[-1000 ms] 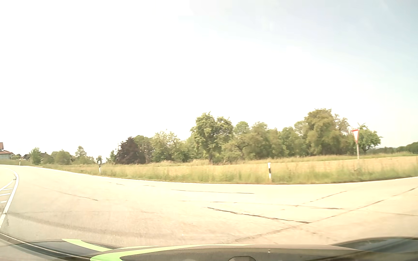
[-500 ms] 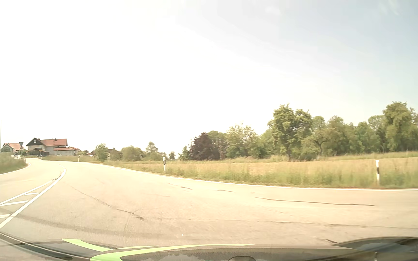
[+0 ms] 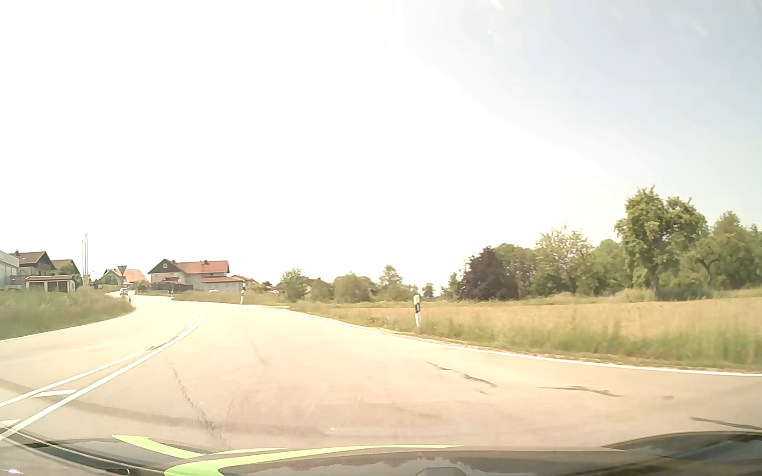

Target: Follow the waypoints while adhering to traffic rules and regulations

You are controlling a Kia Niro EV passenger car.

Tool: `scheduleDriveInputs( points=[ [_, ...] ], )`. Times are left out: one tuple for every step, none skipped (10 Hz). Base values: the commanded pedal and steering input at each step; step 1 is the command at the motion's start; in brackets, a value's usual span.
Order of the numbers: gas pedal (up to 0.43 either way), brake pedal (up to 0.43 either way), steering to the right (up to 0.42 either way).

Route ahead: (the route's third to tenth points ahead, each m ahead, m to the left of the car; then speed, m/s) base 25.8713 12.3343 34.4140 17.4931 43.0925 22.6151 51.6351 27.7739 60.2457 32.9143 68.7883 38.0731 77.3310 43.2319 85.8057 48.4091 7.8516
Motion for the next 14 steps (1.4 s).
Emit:
scheduleDriveInputs(
  points=[
    [0.35,0.0,-0.201],
    [0.35,0.0,-0.19],
    [0.35,0.0,-0.18],
    [0.35,0.0,-0.166],
    [0.35,0.0,-0.152],
    [0.35,0.0,-0.137],
    [0.35,0.0,-0.124],
    [0.35,0.0,-0.111],
    [0.35,0.0,-0.097],
    [0.35,0.0,-0.085],
    [0.35,0.0,-0.071],
    [0.35,0.0,-0.055],
    [0.35,0.0,-0.043],
    [0.35,0.0,-0.034]
  ],
)
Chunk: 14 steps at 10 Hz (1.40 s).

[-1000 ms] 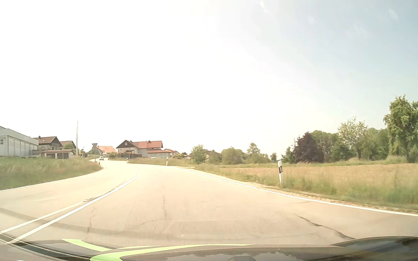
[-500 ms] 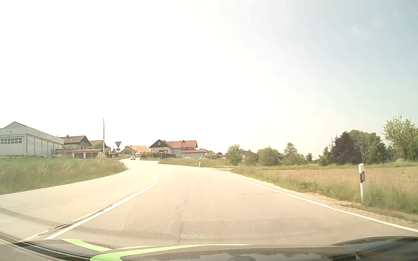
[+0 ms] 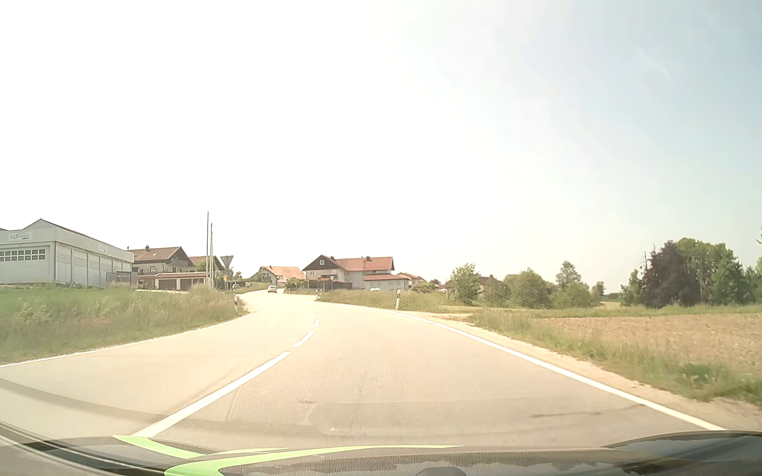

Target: Follow the waypoints while adhering to traffic rules and regulations

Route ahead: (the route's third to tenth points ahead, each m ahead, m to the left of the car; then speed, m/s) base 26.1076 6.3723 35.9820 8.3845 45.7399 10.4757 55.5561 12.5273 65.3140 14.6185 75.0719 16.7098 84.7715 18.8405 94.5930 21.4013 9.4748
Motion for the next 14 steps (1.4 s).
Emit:
scheduleDriveInputs(
  points=[
    [0.35,0.0,-0.028],
    [0.35,0.0,-0.024],
    [0.35,0.0,-0.023],
    [0.35,0.0,-0.022],
    [0.339,0.0,-0.023],
    [0.339,0.0,-0.024],
    [0.331,0.0,-0.028],
    [0.331,0.0,-0.033],
    [0.319,0.0,-0.038],
    [0.268,0.0,-0.043],
    [0.268,0.0,-0.046],
    [0.268,0.0,-0.048],
    [0.268,0.0,-0.049],
    [0.268,0.0,-0.049]
  ],
)
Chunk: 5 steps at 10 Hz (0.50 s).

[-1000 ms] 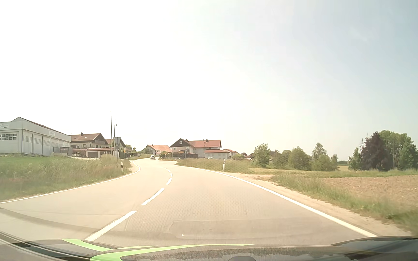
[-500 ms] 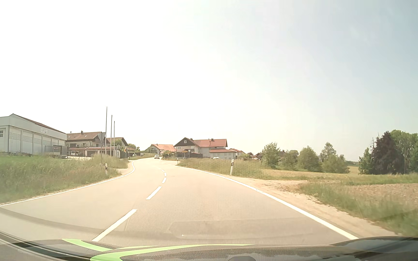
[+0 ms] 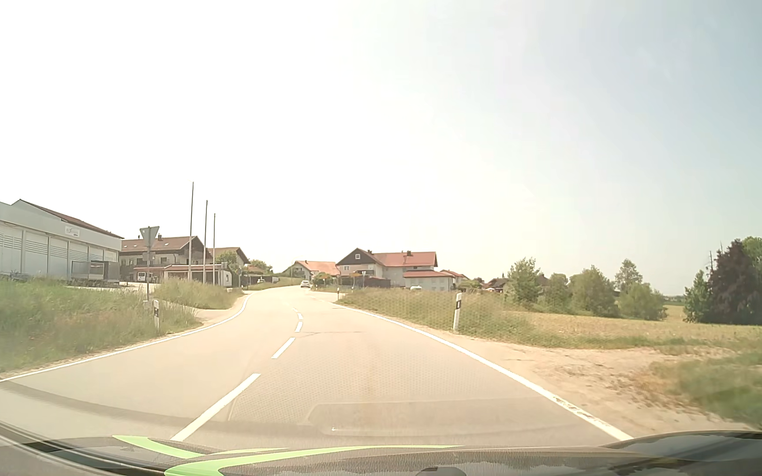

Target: Follow the waypoints while adhering to traffic rules and regulations

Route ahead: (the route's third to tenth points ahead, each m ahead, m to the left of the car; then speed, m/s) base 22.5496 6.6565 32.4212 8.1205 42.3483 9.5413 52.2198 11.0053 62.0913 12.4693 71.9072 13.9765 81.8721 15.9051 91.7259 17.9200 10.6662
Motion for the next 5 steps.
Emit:
scheduleDriveInputs(
  points=[
    [0.248,0.0,-0.049],
    [0.248,0.0,-0.049],
    [0.248,0.0,-0.049],
    [0.248,0.0,-0.049],
    [0.248,0.0,-0.05]
  ],
)
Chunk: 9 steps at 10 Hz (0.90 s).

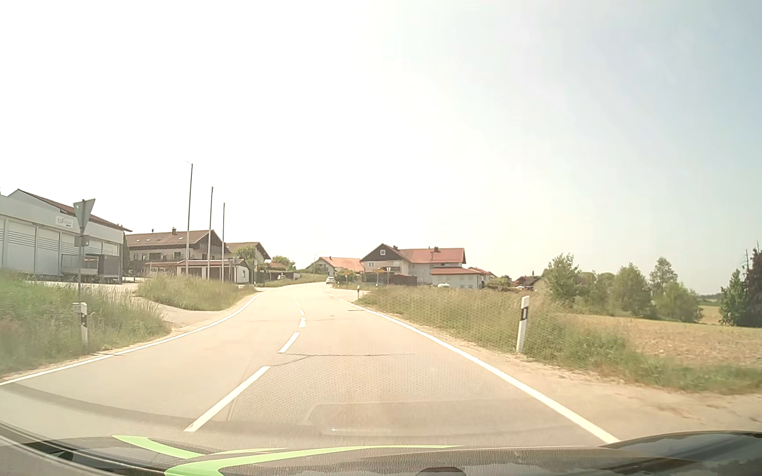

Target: Follow the waypoints while adhering to traffic rules and regulations

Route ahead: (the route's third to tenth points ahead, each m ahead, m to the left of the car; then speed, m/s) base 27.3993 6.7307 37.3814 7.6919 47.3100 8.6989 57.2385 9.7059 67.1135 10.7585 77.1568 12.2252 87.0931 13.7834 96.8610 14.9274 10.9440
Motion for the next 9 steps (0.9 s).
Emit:
scheduleDriveInputs(
  points=[
    [0.248,0.0,-0.05],
    [0.248,0.0,-0.05],
    [0.248,0.0,-0.05],
    [0.248,0.0,-0.05],
    [0.248,0.0,-0.05],
    [0.248,0.0,-0.049],
    [0.248,0.0,-0.049],
    [0.248,0.0,-0.048],
    [0.24,0.0,-0.046]
  ],
)
